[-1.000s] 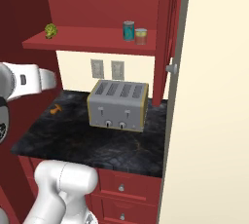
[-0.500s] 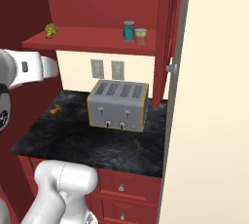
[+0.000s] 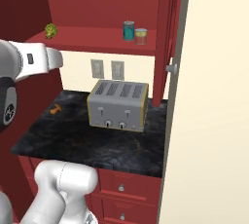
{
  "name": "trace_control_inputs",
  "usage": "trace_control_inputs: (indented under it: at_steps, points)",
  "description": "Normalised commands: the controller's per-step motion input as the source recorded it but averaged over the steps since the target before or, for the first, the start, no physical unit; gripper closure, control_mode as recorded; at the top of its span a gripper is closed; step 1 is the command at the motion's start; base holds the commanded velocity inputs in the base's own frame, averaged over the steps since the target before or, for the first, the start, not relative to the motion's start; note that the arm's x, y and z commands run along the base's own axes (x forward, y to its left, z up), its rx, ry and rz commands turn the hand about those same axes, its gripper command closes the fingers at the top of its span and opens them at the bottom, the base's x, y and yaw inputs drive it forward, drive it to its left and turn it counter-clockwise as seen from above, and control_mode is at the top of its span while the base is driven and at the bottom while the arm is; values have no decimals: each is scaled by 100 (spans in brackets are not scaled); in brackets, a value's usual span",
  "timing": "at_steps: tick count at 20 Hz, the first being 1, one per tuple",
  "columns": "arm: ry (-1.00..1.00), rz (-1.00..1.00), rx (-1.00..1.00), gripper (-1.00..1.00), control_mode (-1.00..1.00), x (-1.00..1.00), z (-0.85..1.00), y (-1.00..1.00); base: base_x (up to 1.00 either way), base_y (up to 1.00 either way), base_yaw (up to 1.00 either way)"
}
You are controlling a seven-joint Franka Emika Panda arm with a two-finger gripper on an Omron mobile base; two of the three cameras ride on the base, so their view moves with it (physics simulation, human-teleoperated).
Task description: Pick the cans from the counter and place them in their designated side in the cabinet.
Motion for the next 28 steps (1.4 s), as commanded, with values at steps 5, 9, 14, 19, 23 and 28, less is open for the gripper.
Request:
trace_control_inputs:
  at_steps: [5, 9, 14, 19, 23, 28]
  points:
    - [-5, 0, 0, 100, -100, 20, 13, -13, 0, 0, 0]
    - [-1, 0, -1, 100, -100, 28, 5, -1, 0, 0, 0]
    - [0, 0, -4, 100, -100, 26, 0, -1, 0, 0, 0]
    - [0, -2, -1, 100, -100, 6, 5, -9, 0, 0, 0]
    - [0, -3, -2, 100, -100, 3, 2, -9, 0, 0, 0]
    - [0, -5, -4, 100, -100, 7, 0, -13, 0, 0, 0]
